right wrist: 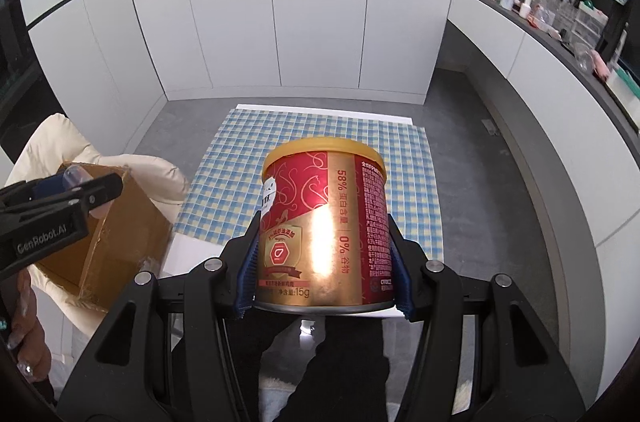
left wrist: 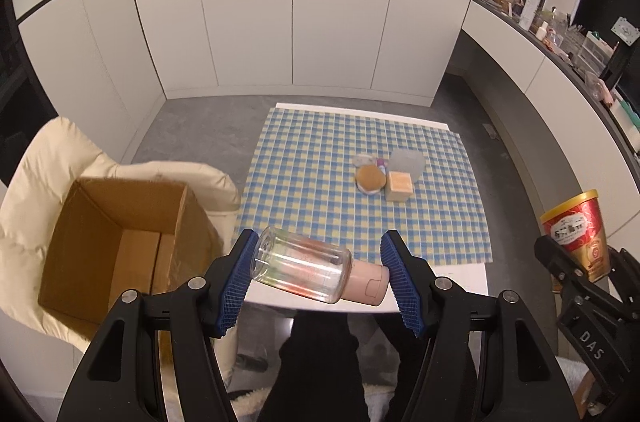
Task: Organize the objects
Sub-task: 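Lift the bottle and can and carry them back from the table, then carry the held bottle and can over to the cardboard box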
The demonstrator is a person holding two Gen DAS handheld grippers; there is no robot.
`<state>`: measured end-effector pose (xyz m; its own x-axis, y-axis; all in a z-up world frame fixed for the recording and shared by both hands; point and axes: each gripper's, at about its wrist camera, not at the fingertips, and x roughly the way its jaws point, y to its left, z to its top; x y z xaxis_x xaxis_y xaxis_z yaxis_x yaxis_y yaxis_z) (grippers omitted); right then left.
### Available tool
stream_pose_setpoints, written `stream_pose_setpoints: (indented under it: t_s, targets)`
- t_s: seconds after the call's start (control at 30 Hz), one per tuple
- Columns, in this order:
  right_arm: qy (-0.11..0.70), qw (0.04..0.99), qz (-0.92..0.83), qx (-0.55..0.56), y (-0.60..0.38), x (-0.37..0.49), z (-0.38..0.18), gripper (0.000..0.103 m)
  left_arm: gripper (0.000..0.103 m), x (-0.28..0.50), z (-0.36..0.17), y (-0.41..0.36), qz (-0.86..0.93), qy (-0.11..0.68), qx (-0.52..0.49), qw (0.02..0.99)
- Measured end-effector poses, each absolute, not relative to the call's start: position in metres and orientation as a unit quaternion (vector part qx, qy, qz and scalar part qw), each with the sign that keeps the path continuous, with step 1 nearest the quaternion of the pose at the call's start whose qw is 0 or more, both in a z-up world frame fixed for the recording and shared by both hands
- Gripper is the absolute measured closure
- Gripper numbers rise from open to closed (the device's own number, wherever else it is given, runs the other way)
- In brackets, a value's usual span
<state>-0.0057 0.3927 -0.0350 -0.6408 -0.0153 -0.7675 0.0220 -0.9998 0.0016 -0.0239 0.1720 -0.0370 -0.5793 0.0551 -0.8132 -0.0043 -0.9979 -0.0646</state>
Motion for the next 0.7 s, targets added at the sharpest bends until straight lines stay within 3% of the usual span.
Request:
stream_pose_setpoints:
  t_s: [0.7]
  targets:
    - [-0.001, -0.008, -0.898, 0.440, 0.387, 0.063, -0.075, 0.047, 0.039, 0.051, -0.085, 0.156, 0.883, 0.007, -0.467, 0.032]
